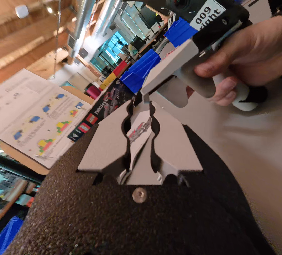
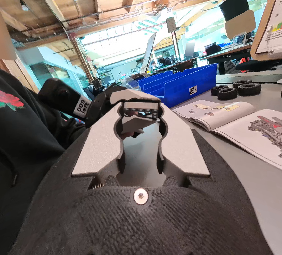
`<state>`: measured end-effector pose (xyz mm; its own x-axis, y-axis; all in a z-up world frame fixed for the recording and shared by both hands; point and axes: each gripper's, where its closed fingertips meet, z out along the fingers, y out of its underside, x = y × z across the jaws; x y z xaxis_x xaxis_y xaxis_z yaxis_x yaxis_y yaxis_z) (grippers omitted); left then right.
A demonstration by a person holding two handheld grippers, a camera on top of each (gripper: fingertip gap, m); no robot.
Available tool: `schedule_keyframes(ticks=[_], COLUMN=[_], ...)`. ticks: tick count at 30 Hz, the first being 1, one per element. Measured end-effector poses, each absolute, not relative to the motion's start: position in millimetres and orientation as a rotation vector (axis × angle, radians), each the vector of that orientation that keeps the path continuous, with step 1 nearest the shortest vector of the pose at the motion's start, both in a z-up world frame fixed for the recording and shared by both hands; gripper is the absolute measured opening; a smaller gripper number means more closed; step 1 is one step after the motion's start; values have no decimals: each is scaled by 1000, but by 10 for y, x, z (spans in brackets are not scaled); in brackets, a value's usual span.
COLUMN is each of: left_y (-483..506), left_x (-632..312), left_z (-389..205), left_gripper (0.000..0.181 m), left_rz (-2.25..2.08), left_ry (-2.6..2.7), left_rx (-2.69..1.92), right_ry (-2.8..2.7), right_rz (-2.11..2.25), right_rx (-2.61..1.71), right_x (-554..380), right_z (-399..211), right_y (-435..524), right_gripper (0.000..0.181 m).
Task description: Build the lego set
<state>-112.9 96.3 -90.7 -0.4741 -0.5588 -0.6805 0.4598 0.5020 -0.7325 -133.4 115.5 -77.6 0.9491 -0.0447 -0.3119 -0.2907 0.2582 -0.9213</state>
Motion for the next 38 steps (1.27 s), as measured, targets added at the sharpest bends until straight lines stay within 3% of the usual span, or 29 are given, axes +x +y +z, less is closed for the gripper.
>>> schedule_keyframes(ticks=[11,18,29,35,38], left_y=[884,920,1432,1660,1654], left_x=[-1196,-1156,-1031,-1103,-1083], left_z=[-984,-1278,-1693,-1968,-2073], left_gripper=[0,0,0,50,53], left_rz=[-1049,-984,-1075,-1265,-1236], left_ry=[1695,1848,2371,2735,2778], left_rx=[225,381,80,-167,-186], right_ry=[318,250,227,219,217], right_rz=[205,154,19,28,15], right_rx=[-1404,-1848,-2263,-2261,-2264], right_x=[-1369,-1399,-1203,-1214,-1215], right_z=[-935,-1474,-2097,-2093,-2097], right_y=[1132,1123,933,913,907], right_gripper=[43,43,44,44,44])
